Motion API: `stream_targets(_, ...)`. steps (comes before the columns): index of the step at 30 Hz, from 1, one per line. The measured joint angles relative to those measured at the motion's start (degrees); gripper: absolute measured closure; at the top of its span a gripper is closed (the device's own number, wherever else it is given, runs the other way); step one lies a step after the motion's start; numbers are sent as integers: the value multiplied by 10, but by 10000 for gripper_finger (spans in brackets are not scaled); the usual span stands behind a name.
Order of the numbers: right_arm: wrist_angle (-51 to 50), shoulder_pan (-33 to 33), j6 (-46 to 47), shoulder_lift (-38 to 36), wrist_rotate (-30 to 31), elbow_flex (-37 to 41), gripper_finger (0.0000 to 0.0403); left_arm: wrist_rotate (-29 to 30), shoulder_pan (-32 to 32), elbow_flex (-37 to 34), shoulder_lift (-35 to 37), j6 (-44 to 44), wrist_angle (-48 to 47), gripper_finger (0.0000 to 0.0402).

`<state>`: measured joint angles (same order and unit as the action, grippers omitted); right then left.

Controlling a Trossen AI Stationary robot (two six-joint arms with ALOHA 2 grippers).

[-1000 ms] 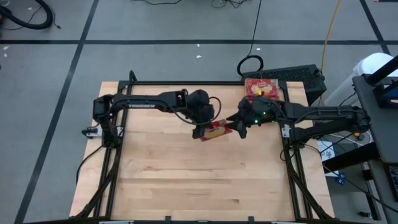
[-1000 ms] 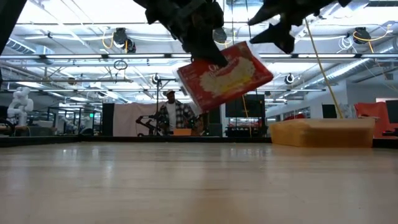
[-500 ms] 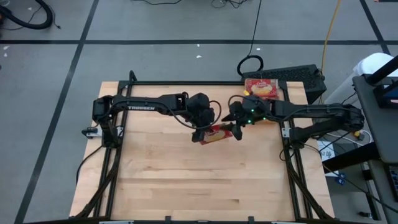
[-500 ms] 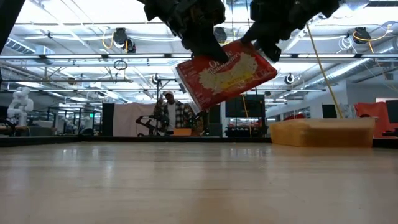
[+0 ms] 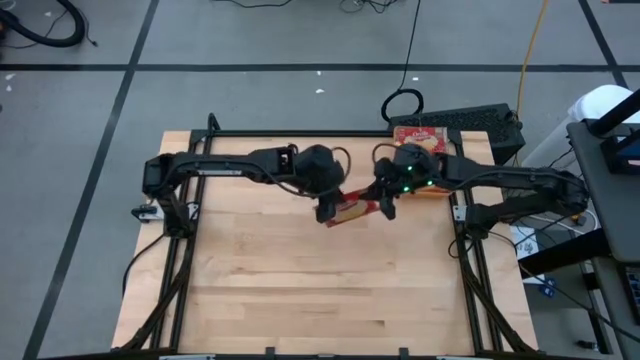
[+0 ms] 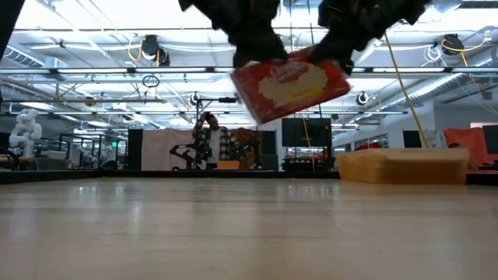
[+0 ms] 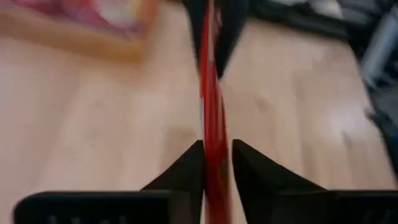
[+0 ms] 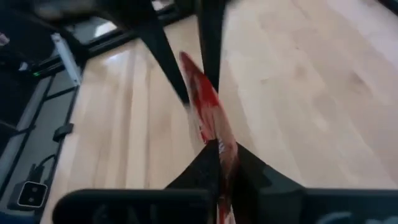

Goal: Sort popcorn bags into baskets
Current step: Put the red popcorn bag into the orange bin

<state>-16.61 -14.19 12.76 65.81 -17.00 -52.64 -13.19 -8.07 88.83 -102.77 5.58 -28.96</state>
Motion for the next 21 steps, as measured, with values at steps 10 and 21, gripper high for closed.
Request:
stream_targets(10, -217, -98, 47, -127, 5, 0, 401, 217, -11, 2, 72, 89, -52, 206)
stream_targets(21, -385, -194, 89, -185, 54, -58, 402, 207, -23, -3, 72, 143, -86, 208)
